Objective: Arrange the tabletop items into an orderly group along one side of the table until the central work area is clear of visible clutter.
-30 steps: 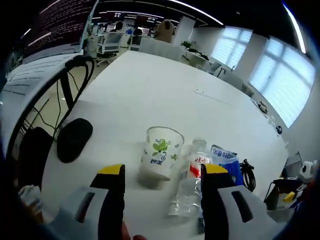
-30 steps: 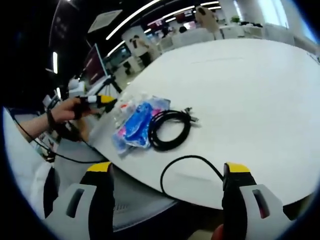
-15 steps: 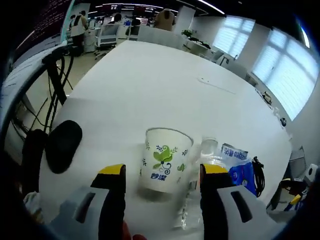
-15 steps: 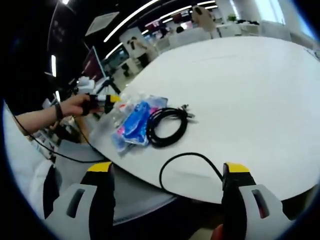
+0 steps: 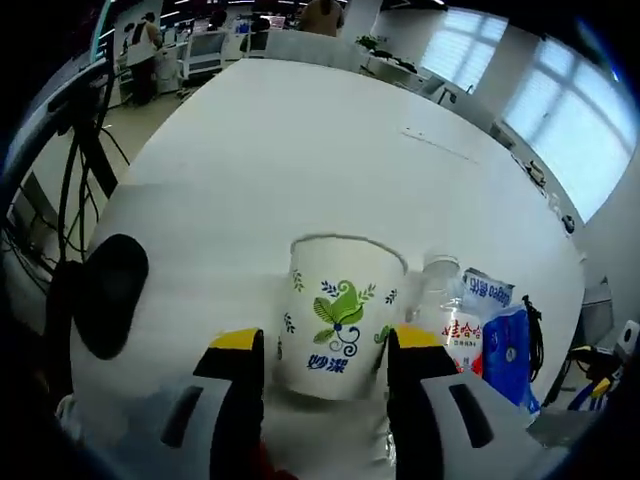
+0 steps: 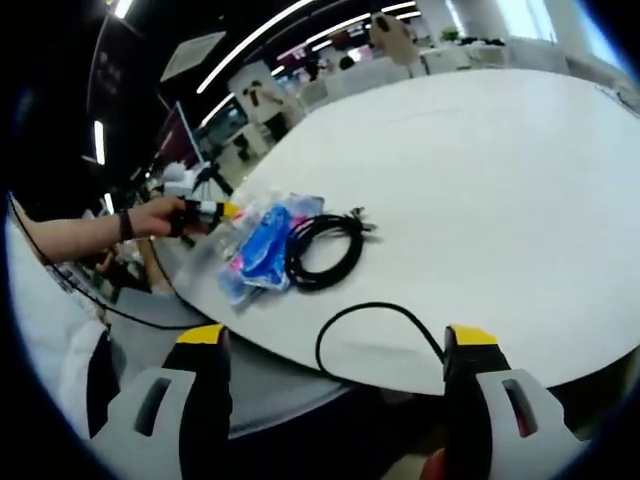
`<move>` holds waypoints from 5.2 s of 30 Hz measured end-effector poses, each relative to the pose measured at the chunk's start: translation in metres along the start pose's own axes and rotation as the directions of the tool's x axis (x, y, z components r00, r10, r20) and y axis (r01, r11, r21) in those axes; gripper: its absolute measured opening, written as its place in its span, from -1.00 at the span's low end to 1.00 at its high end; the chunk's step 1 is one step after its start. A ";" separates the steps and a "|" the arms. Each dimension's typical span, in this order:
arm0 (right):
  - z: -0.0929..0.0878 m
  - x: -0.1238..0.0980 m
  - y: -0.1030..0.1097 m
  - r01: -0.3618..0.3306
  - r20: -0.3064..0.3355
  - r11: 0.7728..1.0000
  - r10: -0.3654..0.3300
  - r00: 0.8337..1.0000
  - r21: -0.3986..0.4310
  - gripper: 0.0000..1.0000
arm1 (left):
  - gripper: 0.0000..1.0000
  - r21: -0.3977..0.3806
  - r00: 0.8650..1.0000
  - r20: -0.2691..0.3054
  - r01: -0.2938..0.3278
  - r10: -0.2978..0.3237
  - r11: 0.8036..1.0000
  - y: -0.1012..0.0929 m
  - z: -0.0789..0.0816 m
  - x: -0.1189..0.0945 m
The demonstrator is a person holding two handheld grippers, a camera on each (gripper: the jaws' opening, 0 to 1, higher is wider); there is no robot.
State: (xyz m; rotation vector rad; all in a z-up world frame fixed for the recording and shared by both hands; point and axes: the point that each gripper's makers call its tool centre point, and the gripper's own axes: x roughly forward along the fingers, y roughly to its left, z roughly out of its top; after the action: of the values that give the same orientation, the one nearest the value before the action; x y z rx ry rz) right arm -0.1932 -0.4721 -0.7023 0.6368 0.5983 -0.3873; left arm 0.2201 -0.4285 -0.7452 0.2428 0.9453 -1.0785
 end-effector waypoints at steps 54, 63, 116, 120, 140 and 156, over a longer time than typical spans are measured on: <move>0.048 0.071 0.115 -0.336 -0.096 0.923 0.323 0.942 -0.190 0.48 | -0.24 0.076 0.942 0.142 0.295 -0.303 0.953 -0.114 -0.088 -0.130; 0.060 0.073 0.151 -0.424 -0.090 0.882 0.414 0.906 -0.207 0.24 | -0.24 0.216 0.922 0.069 0.358 -0.380 0.908 -0.142 -0.110 -0.132; 0.052 0.077 0.206 -0.567 -0.081 0.814 0.562 0.823 -0.125 -1.00 | -0.22 0.427 0.925 -0.020 0.352 -0.380 0.833 -0.167 -0.134 -0.131; 0.059 0.078 0.197 -0.554 -0.064 0.824 0.551 0.832 -0.115 -1.00 | -0.21 0.405 0.937 0.003 0.319 -0.349 0.857 -0.156 -0.134 -0.131; 0.097 0.102 0.179 -0.490 -0.016 0.863 0.492 0.870 -0.122 -1.00 | -0.24 0.327 0.973 0.110 0.155 -0.200 0.932 -0.122 -0.118 -0.127; 0.149 0.132 0.154 -0.398 -0.015 0.887 0.406 0.914 -0.233 -1.00 | -0.25 0.365 0.982 0.155 0.044 -0.107 0.930 -0.111 -0.110 -0.127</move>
State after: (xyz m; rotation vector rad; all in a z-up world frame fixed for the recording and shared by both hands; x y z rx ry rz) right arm 0.0445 -0.4753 -0.6211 0.5119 0.4544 0.0635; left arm 0.0511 -0.3362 -0.6872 0.4098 0.6004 -1.3216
